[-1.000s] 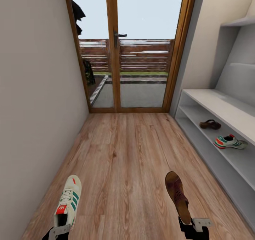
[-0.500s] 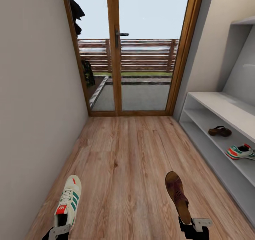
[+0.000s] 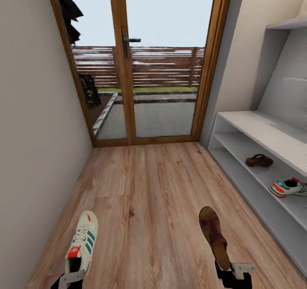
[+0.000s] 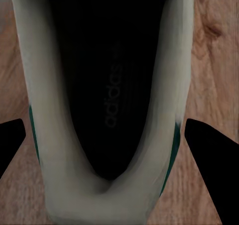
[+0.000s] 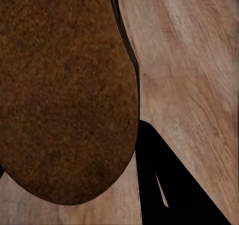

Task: Pick up the two gym shoes and the two sandals from the corridor floor and place them onto the hallstand (shoe rack) in the corridor, making sure they are on the rack and not on the floor. Arrange them so the two gym shoes are next to each other and the two sandals are next to each other.

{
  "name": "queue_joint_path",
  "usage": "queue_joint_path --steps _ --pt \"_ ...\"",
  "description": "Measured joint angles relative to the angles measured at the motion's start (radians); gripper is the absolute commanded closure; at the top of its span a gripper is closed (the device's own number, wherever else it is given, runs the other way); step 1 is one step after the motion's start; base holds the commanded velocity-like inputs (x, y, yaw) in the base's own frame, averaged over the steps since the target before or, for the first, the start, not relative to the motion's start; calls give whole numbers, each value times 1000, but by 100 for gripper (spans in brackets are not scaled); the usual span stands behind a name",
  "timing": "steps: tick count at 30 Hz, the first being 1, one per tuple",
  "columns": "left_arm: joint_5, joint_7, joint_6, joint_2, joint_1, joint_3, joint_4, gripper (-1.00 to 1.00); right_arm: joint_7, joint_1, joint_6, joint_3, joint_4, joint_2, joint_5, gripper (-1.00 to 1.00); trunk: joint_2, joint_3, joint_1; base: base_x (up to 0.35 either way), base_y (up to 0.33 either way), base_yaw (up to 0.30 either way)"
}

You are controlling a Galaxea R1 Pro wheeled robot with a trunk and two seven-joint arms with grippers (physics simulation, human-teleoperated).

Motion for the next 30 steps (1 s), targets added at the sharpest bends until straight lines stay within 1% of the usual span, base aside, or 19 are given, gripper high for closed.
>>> queue_joint_path --steps 16,30 --pt "0 0 0 0 0 0 0 100 0 0 1 0 0 0 -1 100 0 0 0 334 40 -265" --pt "0 0 0 1 0 0 0 100 0 0 1 0 0 0 -1 100 0 0 0 288 213 -266"
